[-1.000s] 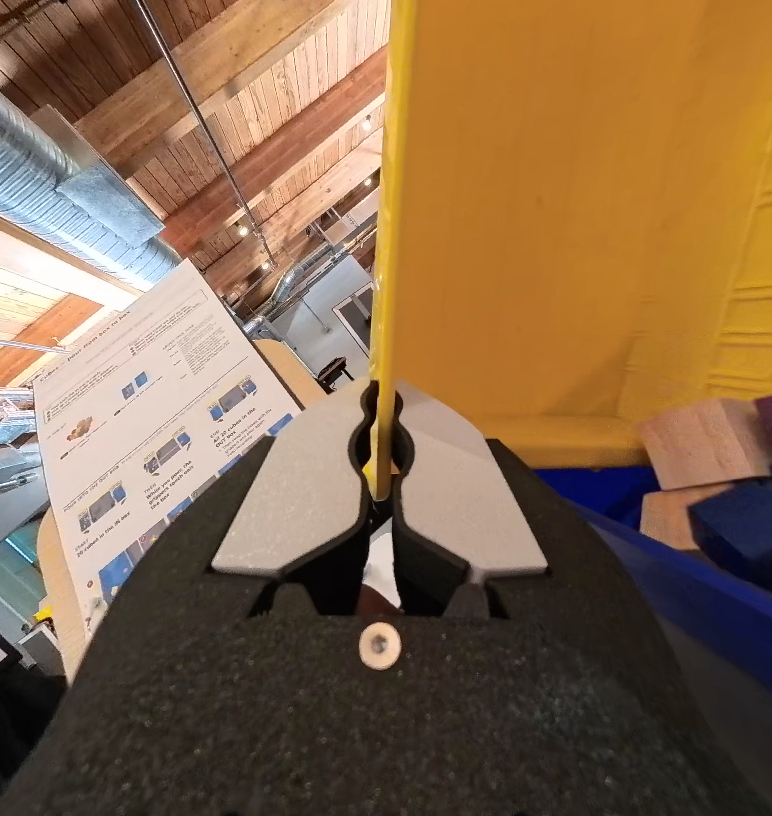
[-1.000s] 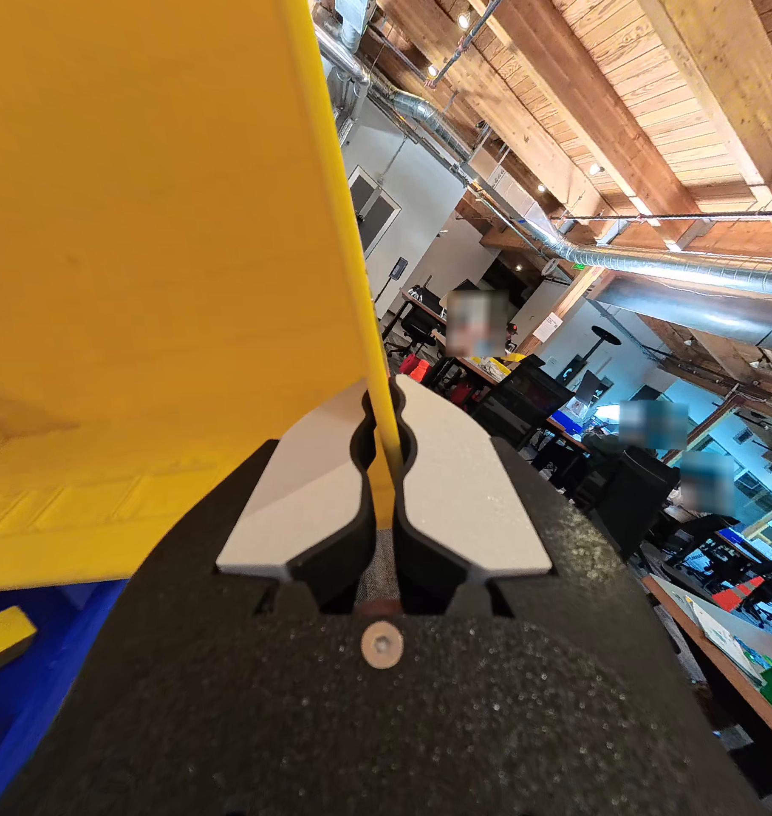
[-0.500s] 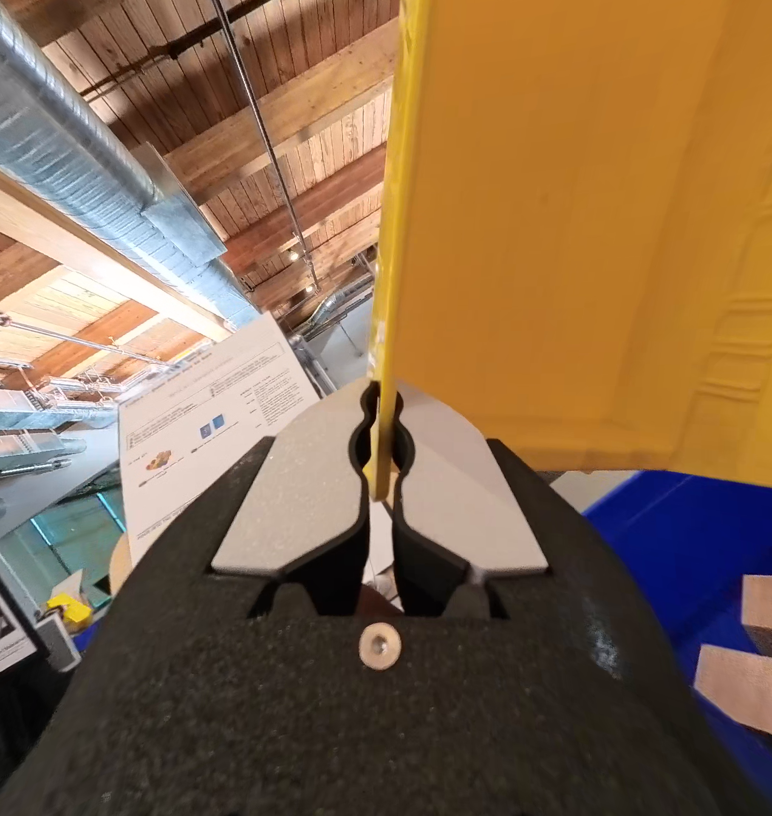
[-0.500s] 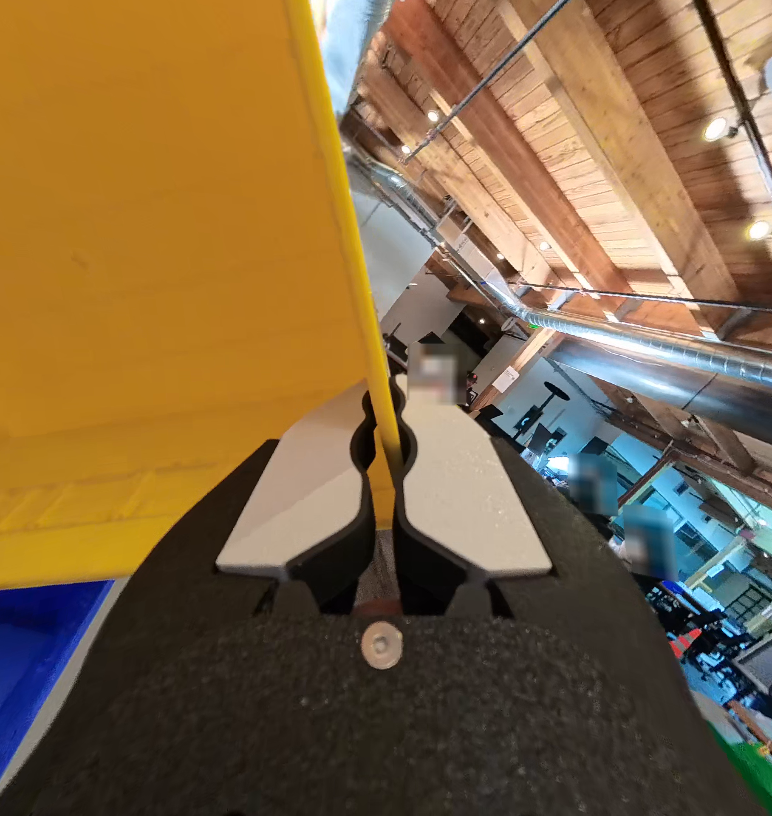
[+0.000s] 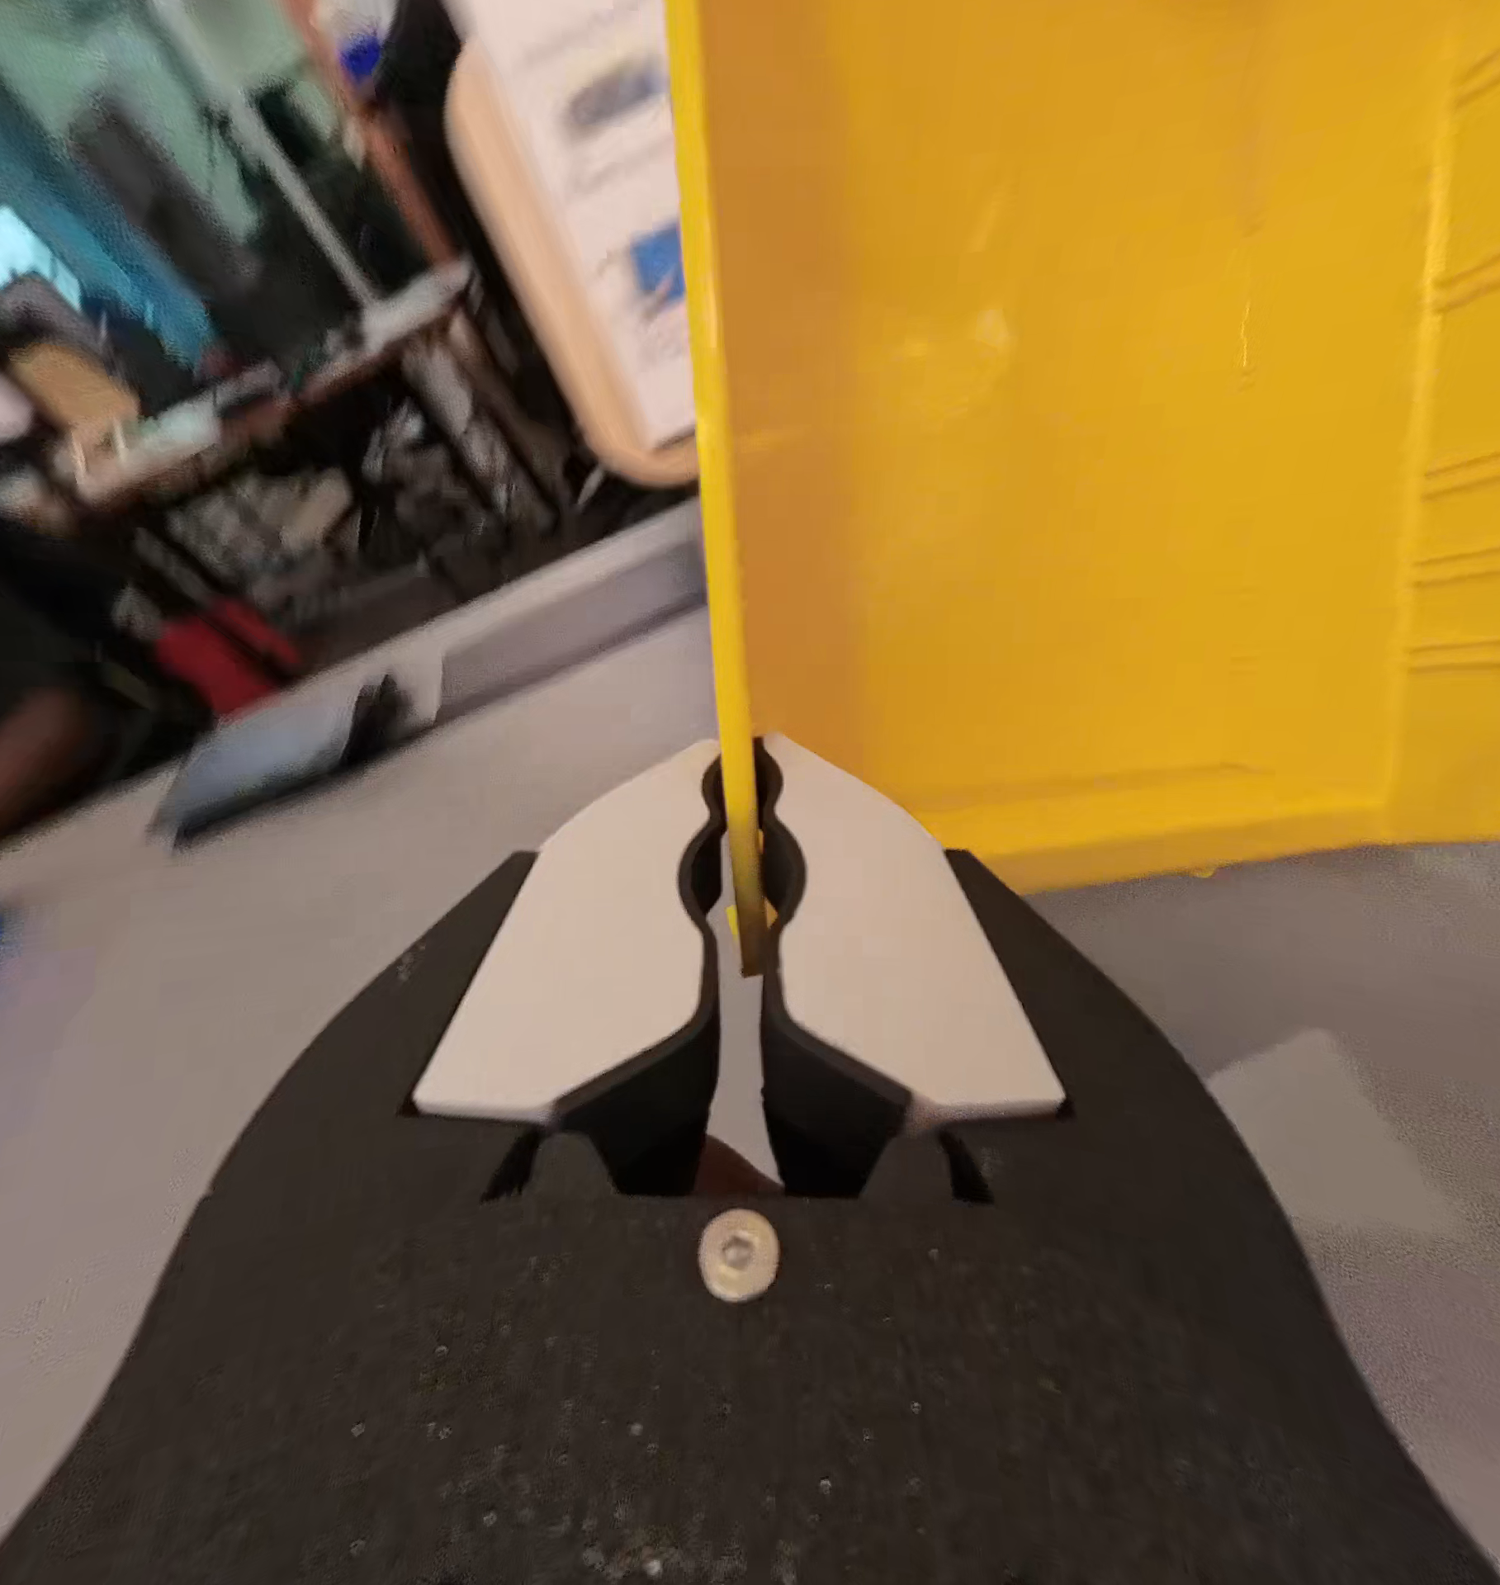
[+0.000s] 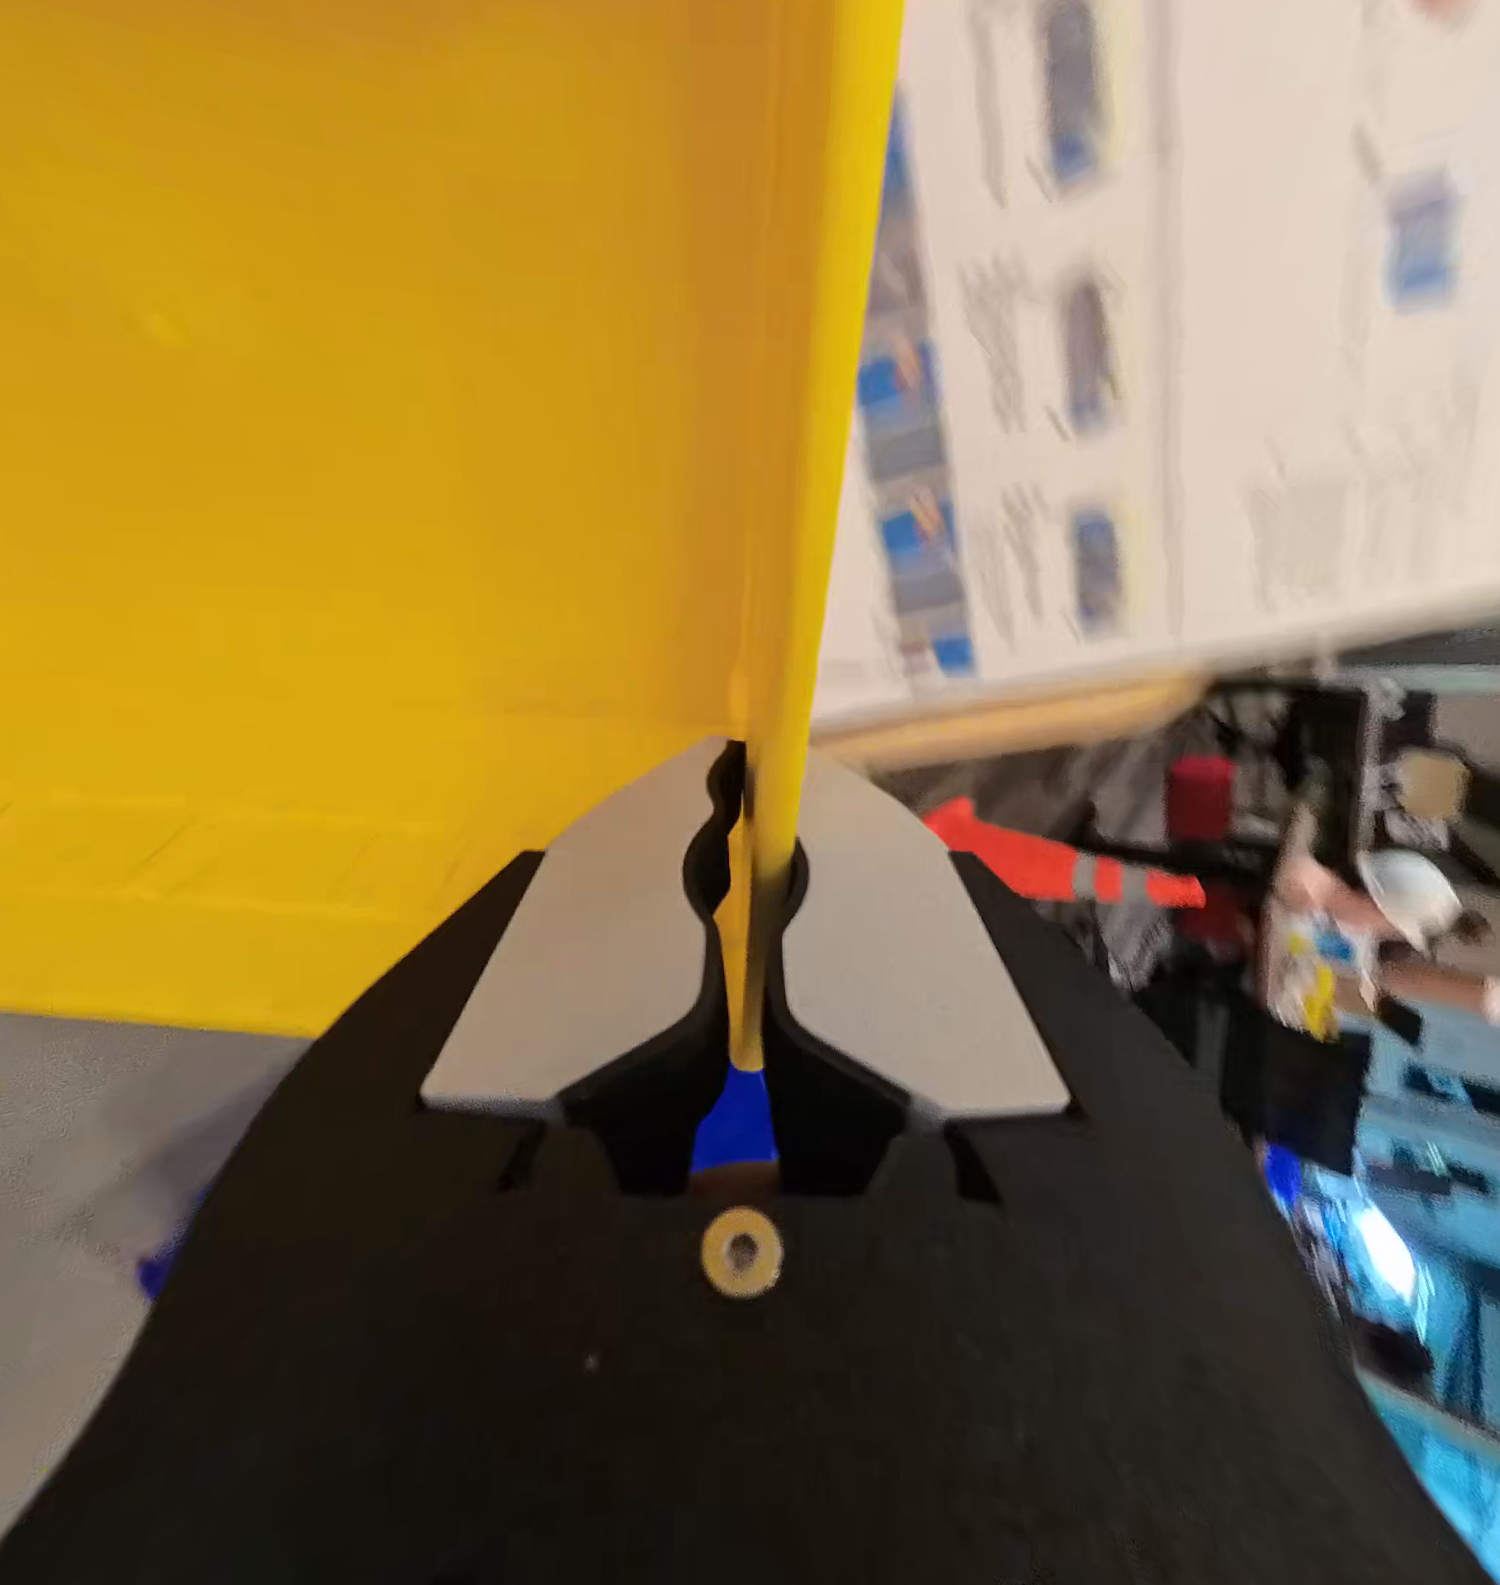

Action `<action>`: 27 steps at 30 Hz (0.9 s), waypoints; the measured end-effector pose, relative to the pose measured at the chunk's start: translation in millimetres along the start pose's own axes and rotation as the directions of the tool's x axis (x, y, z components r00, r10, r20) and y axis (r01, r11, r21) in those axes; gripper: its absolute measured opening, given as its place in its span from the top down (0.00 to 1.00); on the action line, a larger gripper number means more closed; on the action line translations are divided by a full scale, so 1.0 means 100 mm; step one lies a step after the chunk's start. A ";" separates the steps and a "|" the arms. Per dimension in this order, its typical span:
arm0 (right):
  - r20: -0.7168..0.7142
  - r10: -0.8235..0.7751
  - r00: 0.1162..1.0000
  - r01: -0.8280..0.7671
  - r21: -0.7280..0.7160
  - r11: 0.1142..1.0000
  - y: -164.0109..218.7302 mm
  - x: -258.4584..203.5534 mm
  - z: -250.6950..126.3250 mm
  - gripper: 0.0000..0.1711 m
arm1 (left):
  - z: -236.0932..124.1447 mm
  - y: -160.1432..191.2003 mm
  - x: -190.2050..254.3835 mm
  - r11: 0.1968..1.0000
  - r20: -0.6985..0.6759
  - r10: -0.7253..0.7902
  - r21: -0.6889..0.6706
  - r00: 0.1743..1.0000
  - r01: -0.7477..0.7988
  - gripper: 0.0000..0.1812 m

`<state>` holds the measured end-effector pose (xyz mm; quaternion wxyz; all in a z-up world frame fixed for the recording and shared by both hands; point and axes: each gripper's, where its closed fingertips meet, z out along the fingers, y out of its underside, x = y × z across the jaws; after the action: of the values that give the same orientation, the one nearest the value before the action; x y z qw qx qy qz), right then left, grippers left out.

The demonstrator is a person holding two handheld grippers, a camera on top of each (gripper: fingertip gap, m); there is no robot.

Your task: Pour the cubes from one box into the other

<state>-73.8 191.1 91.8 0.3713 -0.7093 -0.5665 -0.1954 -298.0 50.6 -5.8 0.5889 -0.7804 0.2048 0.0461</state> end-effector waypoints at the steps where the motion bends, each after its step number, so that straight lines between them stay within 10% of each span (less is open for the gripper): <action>1: 0.062 -0.031 0.998 0.030 0.022 0.999 -0.36 -0.17 0.20 0.99 | -0.12 0.23 -0.26 0.998 0.026 -0.035 -0.050 0.999 0.037 0.98; 9: 0.567 -0.109 0.816 0.189 -0.085 0.978 -2.24 -1.41 1.76 0.99 | -0.47 1.59 -1.39 0.866 -0.032 -0.241 -0.458 0.970 0.200 0.97; 20: 0.644 0.071 0.762 0.123 -0.251 0.960 -2.43 -1.86 2.82 0.92 | 0.12 1.96 -2.02 0.773 0.017 -0.512 -0.429 0.859 0.468 0.98; 24: 0.466 0.044 0.884 0.010 -0.112 0.994 -2.55 -1.45 2.65 0.82 | 0.07 1.90 -2.03 0.758 0.058 -0.535 -0.407 0.843 0.510 0.92; 27: 0.331 0.180 0.926 -0.253 0.193 0.948 -2.62 -0.92 1.67 0.82 | -0.39 1.54 -2.24 0.841 0.168 -0.464 -0.225 0.870 0.492 0.81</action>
<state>-372.4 276.8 -0.9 0.3777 -0.7412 -0.5542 0.0280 -566.1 39.3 -63.1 0.4842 -0.8736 -0.0360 -0.0340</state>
